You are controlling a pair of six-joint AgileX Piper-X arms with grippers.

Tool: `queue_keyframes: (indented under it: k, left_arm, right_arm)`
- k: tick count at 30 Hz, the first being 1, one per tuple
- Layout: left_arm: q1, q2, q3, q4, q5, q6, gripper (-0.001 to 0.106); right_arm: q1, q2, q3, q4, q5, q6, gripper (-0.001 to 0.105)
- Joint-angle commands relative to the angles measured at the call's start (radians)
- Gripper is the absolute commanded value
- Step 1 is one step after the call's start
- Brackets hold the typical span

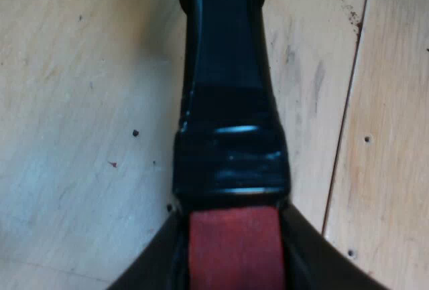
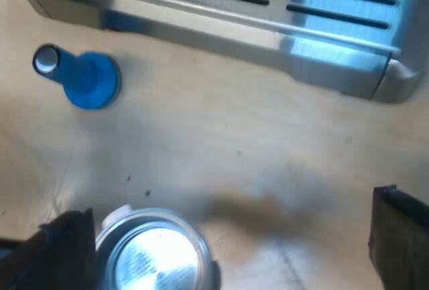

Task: Put the handle in the coffee machine

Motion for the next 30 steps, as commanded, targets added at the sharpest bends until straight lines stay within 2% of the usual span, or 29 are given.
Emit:
queue_keyframes:
  k: [1, 3, 7, 12, 15, 18, 22, 26, 30]
  left_arm:
    - [-0.006, -0.014, -0.035, -0.015, -0.002, -0.008, 0.000]
    - [-0.003, -0.014, -0.051, -0.002, -0.035, -0.008, 0.000]
    - [0.048, -0.014, -0.088, 0.028, -0.033, -0.008, 0.000]
    - [0.164, -0.016, -0.105, 0.084, -0.022, 0.003, 0.000]
    - [0.277, -0.020, -0.105, 0.115, 0.029, 0.048, 0.000]
    - [0.349, -0.025, -0.105, 0.119, 0.034, 0.053, 0.000]
    - [0.364, -0.024, -0.105, 0.119, 0.038, 0.066, 0.000]
    - [0.364, -0.024, -0.105, 0.119, 0.017, 0.076, 0.000]
    - [0.364, -0.024, -0.105, 0.117, 0.016, 0.081, 0.000]
  right_arm:
    - [0.030, -0.020, -0.005, 0.006, 0.063, -0.015, 0.083]
    - [0.090, -0.031, -0.005, 0.006, 0.138, -0.015, 0.083]
    - [0.178, -0.034, -0.005, 0.006, 0.229, -0.007, 0.083]
    - [0.276, -0.034, -0.005, -0.004, 0.347, 0.025, 0.083]
    - [0.339, -0.034, -0.005, -0.052, 0.416, 0.032, 0.083]
    - [0.372, -0.034, -0.005, -0.104, 0.450, 0.032, 0.083]
    - [0.392, -0.031, 0.012, -0.180, 0.456, 0.027, 0.083]
    - [0.432, -0.031, 0.085, -0.340, 0.458, 0.023, 0.083]
    - [0.477, -0.003, 0.132, -0.420, 0.514, 0.023, 0.083]
